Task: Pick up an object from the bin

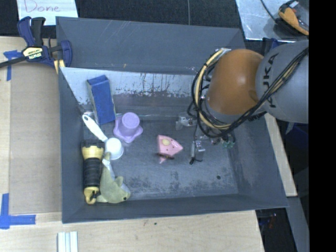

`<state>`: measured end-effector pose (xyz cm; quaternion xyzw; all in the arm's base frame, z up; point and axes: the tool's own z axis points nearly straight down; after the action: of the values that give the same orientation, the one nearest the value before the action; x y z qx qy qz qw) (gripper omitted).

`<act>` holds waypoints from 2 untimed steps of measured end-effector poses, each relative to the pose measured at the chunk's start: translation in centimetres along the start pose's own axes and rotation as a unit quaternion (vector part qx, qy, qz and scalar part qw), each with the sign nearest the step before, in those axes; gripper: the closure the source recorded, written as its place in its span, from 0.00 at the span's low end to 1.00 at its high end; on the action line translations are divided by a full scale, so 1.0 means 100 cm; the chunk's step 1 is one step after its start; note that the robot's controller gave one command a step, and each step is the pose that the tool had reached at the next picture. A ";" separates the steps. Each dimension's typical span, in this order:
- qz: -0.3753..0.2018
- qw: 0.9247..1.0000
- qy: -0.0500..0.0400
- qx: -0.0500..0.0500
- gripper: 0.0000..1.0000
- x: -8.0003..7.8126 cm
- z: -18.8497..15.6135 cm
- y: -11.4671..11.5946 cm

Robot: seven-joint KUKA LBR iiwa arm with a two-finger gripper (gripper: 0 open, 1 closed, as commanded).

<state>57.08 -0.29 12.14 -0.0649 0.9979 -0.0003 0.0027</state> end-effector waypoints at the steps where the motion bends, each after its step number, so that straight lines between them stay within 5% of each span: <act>1: -0.021 1.000 -0.006 0.003 0.00 -0.009 -0.031 -0.068; 2: -0.028 1.000 0.003 -0.005 0.00 0.001 0.049 0.022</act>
Offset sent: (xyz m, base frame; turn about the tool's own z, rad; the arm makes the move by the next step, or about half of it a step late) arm -0.0022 0.0169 -0.0464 -0.0510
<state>56.71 1.89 7.21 -0.0929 0.9957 0.0046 -0.0005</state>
